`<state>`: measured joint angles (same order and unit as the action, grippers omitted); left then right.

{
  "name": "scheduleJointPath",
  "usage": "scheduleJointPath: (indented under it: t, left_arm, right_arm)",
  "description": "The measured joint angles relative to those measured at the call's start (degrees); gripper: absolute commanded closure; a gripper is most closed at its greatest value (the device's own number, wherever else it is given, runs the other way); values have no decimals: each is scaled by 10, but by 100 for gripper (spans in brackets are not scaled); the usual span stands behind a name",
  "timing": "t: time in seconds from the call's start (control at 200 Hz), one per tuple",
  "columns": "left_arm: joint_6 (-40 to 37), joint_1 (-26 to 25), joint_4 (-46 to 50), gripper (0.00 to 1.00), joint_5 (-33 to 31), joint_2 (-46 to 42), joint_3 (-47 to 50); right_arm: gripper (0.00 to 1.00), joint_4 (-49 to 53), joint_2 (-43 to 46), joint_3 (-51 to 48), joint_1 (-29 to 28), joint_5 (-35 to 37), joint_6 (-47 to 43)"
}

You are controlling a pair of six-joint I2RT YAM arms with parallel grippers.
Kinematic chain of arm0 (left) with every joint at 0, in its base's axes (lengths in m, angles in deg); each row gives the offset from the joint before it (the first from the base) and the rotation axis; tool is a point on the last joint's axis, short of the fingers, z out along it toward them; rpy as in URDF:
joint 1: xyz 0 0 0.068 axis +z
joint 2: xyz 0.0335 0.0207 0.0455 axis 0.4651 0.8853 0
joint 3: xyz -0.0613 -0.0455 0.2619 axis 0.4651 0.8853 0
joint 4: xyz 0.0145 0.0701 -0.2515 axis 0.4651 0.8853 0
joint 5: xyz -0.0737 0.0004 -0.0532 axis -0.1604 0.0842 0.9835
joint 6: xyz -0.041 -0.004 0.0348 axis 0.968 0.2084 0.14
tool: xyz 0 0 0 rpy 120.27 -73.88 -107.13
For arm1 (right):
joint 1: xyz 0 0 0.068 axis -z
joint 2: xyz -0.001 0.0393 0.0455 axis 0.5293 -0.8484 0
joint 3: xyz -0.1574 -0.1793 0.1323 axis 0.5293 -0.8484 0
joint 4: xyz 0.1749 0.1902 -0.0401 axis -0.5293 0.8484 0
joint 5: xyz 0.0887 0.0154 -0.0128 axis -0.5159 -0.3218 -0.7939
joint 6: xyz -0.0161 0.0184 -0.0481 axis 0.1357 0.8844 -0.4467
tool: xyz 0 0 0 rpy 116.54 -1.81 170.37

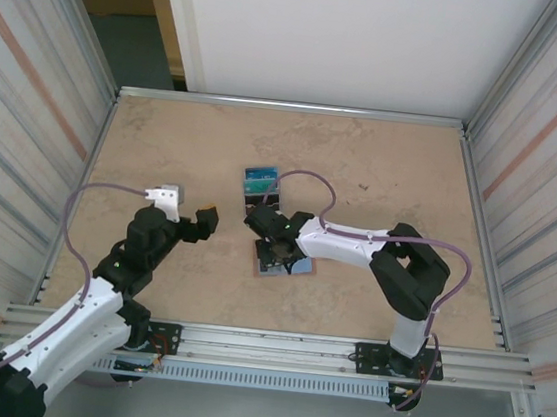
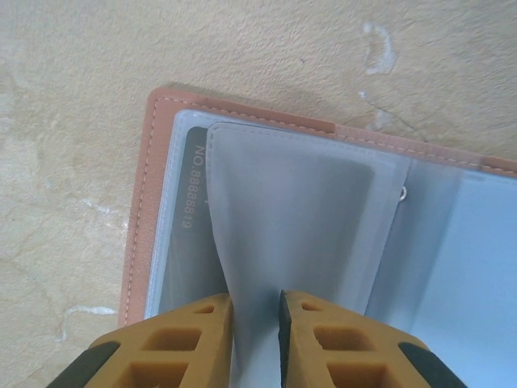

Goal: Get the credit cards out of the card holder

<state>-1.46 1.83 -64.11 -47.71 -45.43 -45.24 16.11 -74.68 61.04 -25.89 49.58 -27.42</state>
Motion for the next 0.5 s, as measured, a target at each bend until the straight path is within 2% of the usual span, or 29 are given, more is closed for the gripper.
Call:
scheduleJointPath:
  t: [0.18, 0.501]
  left_arm:
    - [-21, -34, 0, 1, -23, 26, -16]
    - [-76, -132, 0, 1, -80, 121, -66]
  right_arm:
    - [75, 3, 44, -22, 11, 14, 10]
    - [71, 5, 97, -99, 67, 21, 34]
